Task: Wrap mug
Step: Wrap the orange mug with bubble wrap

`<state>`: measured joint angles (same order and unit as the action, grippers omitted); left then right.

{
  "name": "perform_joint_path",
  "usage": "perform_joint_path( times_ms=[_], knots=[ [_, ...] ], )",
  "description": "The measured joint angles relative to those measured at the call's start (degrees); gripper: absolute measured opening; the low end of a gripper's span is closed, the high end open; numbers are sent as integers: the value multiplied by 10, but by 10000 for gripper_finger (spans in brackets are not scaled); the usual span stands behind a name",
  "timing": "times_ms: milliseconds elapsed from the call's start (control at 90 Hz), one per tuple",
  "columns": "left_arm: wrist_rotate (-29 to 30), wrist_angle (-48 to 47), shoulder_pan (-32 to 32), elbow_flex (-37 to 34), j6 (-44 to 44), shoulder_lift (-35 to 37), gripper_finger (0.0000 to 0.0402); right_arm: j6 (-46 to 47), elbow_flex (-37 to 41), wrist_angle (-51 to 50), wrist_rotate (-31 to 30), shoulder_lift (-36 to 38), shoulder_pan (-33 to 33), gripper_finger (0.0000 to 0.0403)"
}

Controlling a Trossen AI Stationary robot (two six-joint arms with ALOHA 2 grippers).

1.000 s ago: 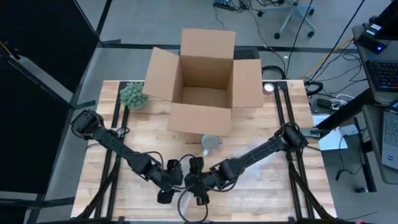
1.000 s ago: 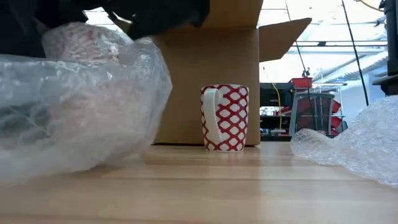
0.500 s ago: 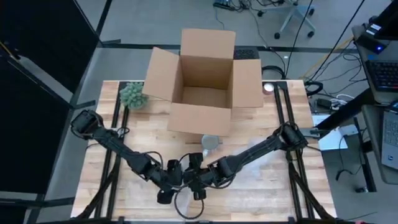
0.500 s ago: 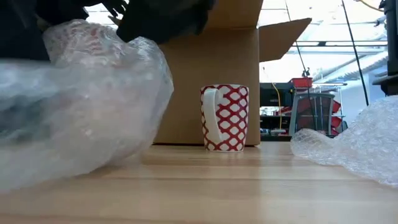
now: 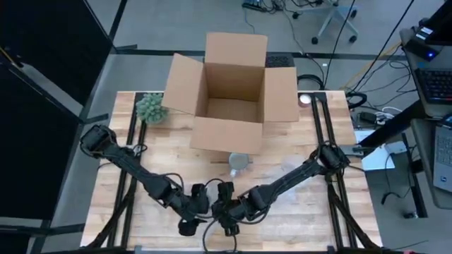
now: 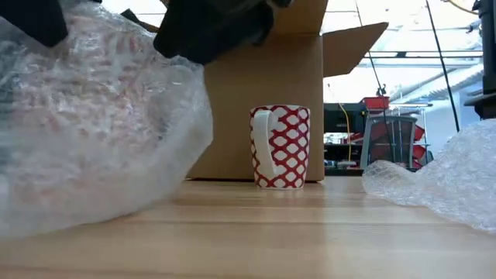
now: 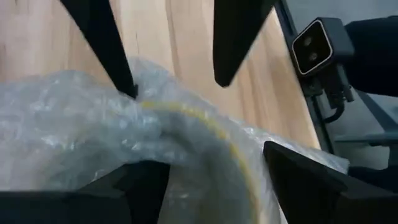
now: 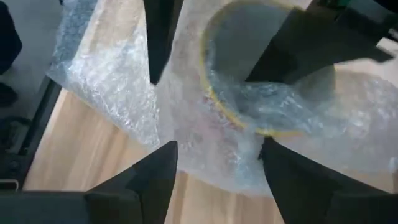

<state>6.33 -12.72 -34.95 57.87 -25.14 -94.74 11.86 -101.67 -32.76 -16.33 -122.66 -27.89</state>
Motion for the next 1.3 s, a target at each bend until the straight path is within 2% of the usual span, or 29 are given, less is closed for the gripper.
perform_joint_path(
  times_ms=[233,333,600,1156,1300],
  knots=[
    [15,2,-12,0,-6,-3,245,-17,0,45,-16,23,0,217],
    [22,5,-12,0,-5,-8,245,-34,0,101,-13,5,2,217],
    [19,-12,-13,9,-17,-3,244,-12,-1,112,-17,-36,4,217],
    [43,-208,-38,131,-16,2,245,-20,0,115,-16,-37,6,217],
    [99,-310,-69,187,-34,3,244,-20,0,115,-17,-37,6,217]
  ],
)
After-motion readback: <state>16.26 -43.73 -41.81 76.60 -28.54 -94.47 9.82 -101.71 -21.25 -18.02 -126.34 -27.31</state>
